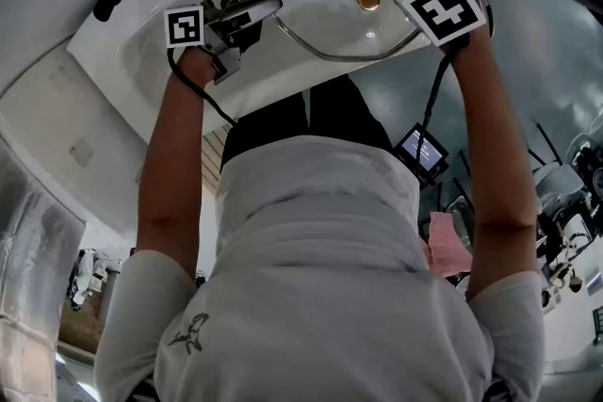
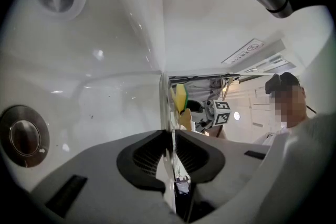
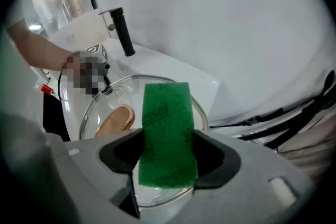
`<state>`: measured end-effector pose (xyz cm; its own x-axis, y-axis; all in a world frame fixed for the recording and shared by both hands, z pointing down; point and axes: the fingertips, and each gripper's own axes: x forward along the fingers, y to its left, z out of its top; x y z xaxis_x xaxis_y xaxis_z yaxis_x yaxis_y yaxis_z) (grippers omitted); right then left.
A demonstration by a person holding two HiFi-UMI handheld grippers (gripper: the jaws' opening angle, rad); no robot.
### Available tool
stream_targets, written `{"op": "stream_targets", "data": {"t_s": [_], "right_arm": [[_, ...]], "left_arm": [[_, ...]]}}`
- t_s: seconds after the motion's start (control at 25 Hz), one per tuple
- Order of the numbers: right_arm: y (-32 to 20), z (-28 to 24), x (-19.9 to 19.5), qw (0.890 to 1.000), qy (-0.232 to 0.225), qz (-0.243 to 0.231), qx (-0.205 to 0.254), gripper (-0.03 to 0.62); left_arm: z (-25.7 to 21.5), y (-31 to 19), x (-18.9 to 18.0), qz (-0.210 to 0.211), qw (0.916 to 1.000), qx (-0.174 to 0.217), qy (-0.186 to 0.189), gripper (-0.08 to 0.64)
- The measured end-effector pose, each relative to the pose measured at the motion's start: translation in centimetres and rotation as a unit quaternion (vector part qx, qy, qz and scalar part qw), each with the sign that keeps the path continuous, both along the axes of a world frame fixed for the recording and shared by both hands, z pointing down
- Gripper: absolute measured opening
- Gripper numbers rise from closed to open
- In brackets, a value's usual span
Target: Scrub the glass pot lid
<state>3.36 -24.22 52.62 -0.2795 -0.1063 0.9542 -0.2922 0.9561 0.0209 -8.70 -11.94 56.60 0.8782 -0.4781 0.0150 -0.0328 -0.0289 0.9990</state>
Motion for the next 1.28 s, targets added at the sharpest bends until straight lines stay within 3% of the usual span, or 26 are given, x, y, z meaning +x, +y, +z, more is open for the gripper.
{"op": "stream_targets", "data": {"t_s": [0.24,0.6,0.72,1.12,1.28], "right_arm": [[-0.8,0.7,3.5,0.998,-0.013,0.051,-0.022,0.288],[-1.5,3.0,14.0,0.991,0.044,0.126,-0.033,0.288],[-1.4,3.5,15.9,0.988,0.049,0.139,-0.034,0.288],[-1.2,0.8,13.3,0.991,-0.004,0.135,0.001,0.29],[-0.2,-1.1,11.6,0.991,-0.037,0.123,0.024,0.29]], "left_arm": [[0.2,0.0,-0.2,-0.004,1.0,-0.002,-0.002,0.072],[0.3,0.0,-0.2,-0.008,1.0,-0.003,-0.005,0.072],[0.5,0.0,-0.2,-0.011,0.9999,-0.005,-0.002,0.072],[0.6,0.1,-0.2,-0.014,0.9994,0.005,-0.03,0.087],[0.5,-0.1,-0.4,-0.04,0.9981,0.007,-0.046,0.184]]}}
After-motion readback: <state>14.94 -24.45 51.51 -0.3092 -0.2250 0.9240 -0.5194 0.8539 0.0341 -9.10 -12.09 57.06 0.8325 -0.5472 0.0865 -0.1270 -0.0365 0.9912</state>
